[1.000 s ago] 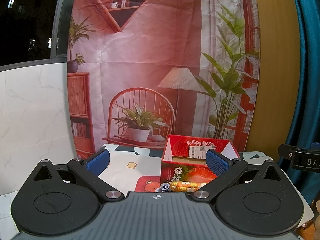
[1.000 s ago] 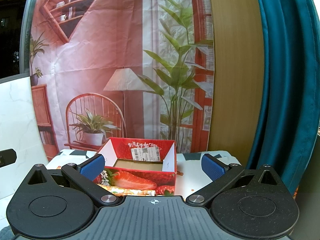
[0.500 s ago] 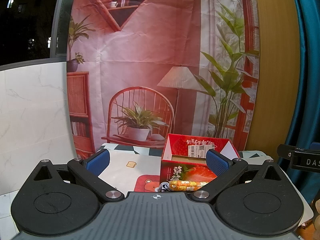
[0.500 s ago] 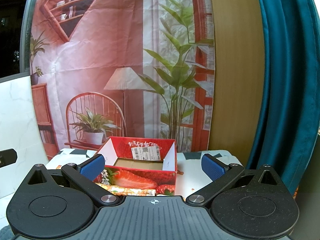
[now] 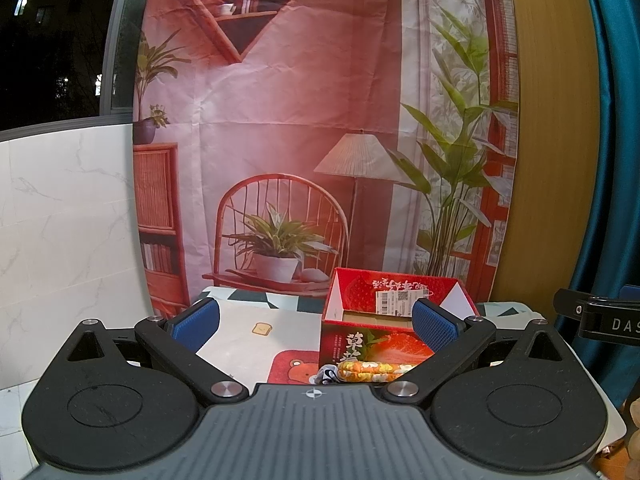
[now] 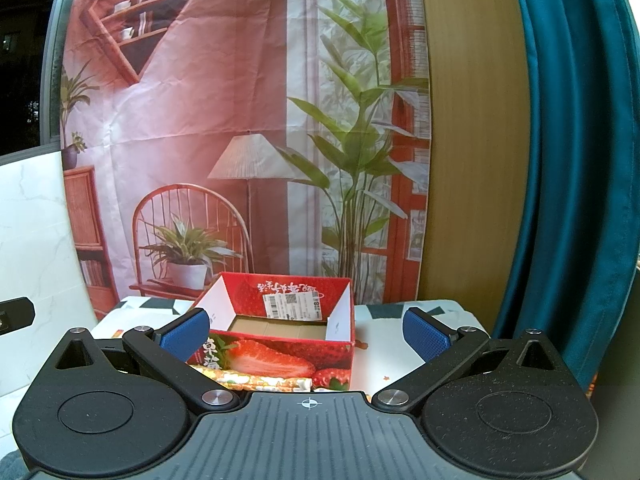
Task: Organize soft objects
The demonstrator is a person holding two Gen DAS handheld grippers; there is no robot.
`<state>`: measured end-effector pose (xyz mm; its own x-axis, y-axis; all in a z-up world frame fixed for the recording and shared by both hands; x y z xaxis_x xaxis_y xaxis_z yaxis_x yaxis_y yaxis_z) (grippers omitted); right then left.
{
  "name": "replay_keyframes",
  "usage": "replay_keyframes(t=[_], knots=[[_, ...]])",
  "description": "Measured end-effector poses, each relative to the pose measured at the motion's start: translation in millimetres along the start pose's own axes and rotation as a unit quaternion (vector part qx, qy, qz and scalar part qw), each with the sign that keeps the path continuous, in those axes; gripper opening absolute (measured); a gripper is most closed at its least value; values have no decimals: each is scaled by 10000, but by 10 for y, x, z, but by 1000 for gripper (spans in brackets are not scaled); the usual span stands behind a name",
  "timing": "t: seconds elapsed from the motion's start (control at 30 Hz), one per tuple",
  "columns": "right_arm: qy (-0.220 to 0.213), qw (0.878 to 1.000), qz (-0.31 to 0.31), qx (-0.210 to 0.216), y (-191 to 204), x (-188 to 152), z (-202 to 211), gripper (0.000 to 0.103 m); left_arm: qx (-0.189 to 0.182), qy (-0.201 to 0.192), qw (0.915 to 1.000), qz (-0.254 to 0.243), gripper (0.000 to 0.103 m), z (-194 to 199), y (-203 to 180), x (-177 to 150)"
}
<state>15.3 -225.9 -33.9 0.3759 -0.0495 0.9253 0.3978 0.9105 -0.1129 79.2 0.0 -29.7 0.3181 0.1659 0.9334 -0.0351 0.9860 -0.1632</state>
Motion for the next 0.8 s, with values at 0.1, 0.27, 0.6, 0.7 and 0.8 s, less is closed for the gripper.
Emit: replay_keyframes(t=[0.1, 0.27, 0.6, 0.7, 0.8], knots=[[5, 10000, -4, 4, -1, -2, 1, 103, 0, 3, 10000, -2, 103, -1, 2, 1], [5, 10000, 2, 3, 2, 5, -1, 103, 2, -14, 10000, 8, 103, 11, -9, 2], [8, 10000, -1, 2, -1, 7, -1, 103, 2, -11, 10000, 11, 103, 8, -10, 1], [8, 10000, 3, 5, 1, 6, -3, 103, 2, -12, 10000, 12, 103, 8, -11, 2], [11, 10000, 2, 4, -19, 21, -6, 103, -3, -12, 10000, 10, 103, 9, -12, 4]])
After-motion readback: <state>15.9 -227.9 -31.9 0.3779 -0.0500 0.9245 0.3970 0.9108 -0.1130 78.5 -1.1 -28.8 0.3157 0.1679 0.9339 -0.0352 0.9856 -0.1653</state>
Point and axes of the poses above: each gripper's, at about its wrist camera, not at the fingertips, and z roughly against the way its jaws point, y to its left, x to its top, the point moved 8 cm from there along -z, roughly the way its jaws point, and after that the axes turned 10 degrees about z, right-handed, at the moved point
